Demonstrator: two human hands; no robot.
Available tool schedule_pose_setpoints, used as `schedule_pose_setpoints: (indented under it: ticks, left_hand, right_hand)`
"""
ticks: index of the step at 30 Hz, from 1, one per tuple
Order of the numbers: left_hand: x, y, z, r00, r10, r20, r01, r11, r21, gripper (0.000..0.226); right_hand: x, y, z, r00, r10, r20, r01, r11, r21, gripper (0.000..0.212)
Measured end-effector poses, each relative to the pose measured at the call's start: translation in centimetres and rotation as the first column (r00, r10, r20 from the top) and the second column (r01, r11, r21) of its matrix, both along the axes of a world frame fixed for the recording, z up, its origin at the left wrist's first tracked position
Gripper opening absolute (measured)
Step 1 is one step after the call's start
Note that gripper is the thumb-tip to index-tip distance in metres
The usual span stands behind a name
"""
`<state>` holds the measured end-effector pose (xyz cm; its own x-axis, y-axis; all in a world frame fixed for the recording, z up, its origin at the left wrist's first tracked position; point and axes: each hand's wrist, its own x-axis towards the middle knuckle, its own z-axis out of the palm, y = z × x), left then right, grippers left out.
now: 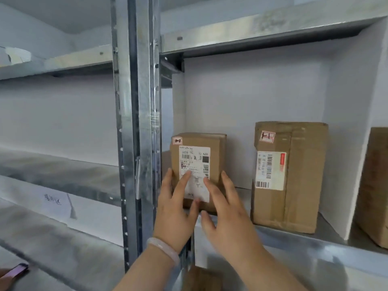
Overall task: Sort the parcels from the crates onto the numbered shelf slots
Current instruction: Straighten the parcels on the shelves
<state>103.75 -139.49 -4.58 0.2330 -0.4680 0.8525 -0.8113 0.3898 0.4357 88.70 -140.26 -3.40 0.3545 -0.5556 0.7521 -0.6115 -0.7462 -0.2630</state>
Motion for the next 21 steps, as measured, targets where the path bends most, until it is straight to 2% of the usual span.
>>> schedule_pose_setpoints:
  ticks: [4, 10, 13, 15, 17, 19, 21]
  left_hand:
    - [1.4, -1.6, 0.3, 0.996, -0.082, 0.035, 0.08, 0.996, 0.045, 0.076]
    - [1.5, -3.4, 1.3, 0.987, -0.156, 0.033, 0.152, 0.983, 0.104, 0.072]
    - [1.4, -3.6, 1.3, 0.985, -0.173, 0.029, 0.167, 0.977, 0.134, 0.072]
    - [1.5, -3.3, 1.2, 0.982, -0.182, 0.042, 0.175, 0.976, 0.129, 0.073]
    - [1.3, -3.0, 1.0, 0.978, -0.194, 0.075, 0.189, 0.979, 0.075, 0.073]
    - [0.5, -2.6, 0.9, 0.965, -0.208, 0.157, 0.218, 0.975, -0.049, 0.07]
    - [-1.3, -2.0, 1.3, 0.944, -0.263, 0.201, 0.29, 0.95, -0.119, 0.061]
  right_hand:
    - [1.0, -0.6, -0.1, 0.991, -0.13, 0.0, 0.13, 0.988, 0.085, 0.068]
    - [1.2, -1.8, 0.5, 0.973, -0.231, -0.003, 0.228, 0.956, 0.186, 0.066]
    - [1.2, -1.4, 0.6, 0.971, -0.239, -0.012, 0.238, 0.957, 0.167, 0.068]
    - [0.9, 0.0, 0.6, 0.977, -0.212, 0.011, 0.21, 0.975, 0.078, 0.068]
    - [-0.1, 1.8, 0.6, 0.982, -0.183, 0.05, 0.187, 0.979, -0.086, 0.064]
    - [-1.8, 3.1, 0.5, 0.974, -0.188, 0.124, 0.215, 0.937, -0.277, 0.058]
    - [-4.1, 3.6, 0.6, 0.941, -0.226, 0.254, 0.311, 0.872, -0.377, 0.053]
